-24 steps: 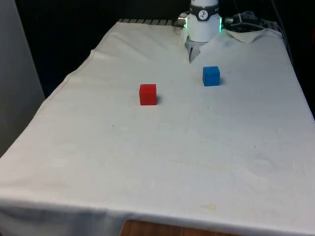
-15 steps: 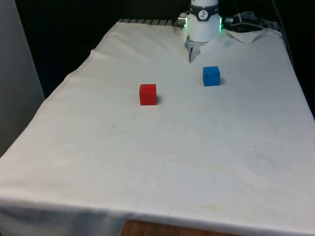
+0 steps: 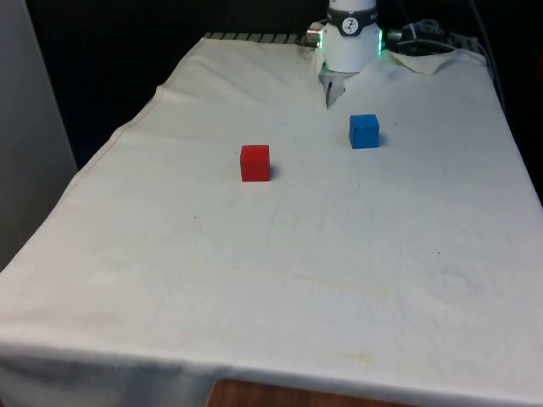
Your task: Stack the two cubes.
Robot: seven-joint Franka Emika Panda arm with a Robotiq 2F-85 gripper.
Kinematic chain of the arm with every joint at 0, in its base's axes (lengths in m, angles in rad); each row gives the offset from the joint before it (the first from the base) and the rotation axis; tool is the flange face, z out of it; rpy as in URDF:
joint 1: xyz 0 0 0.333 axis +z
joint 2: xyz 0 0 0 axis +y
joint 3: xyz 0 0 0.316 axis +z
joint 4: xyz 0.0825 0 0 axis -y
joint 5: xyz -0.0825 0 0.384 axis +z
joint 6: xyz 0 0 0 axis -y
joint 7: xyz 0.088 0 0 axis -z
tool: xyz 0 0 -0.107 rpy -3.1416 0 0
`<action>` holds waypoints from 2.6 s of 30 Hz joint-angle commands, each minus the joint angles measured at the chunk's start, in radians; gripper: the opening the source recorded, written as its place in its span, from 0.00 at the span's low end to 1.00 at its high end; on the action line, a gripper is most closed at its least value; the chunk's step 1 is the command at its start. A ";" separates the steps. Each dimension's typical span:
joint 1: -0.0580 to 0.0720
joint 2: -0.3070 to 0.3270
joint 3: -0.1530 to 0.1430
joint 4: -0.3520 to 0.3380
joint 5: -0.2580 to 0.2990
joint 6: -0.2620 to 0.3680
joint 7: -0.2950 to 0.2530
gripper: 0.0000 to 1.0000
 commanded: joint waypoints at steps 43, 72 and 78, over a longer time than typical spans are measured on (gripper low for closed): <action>-0.004 -0.316 0.022 -0.429 -0.014 0.223 -0.007 1.00; -0.006 -0.225 0.023 -0.588 -0.013 0.492 -0.017 1.00; -0.002 -0.209 0.028 -0.598 -0.008 0.518 -0.014 1.00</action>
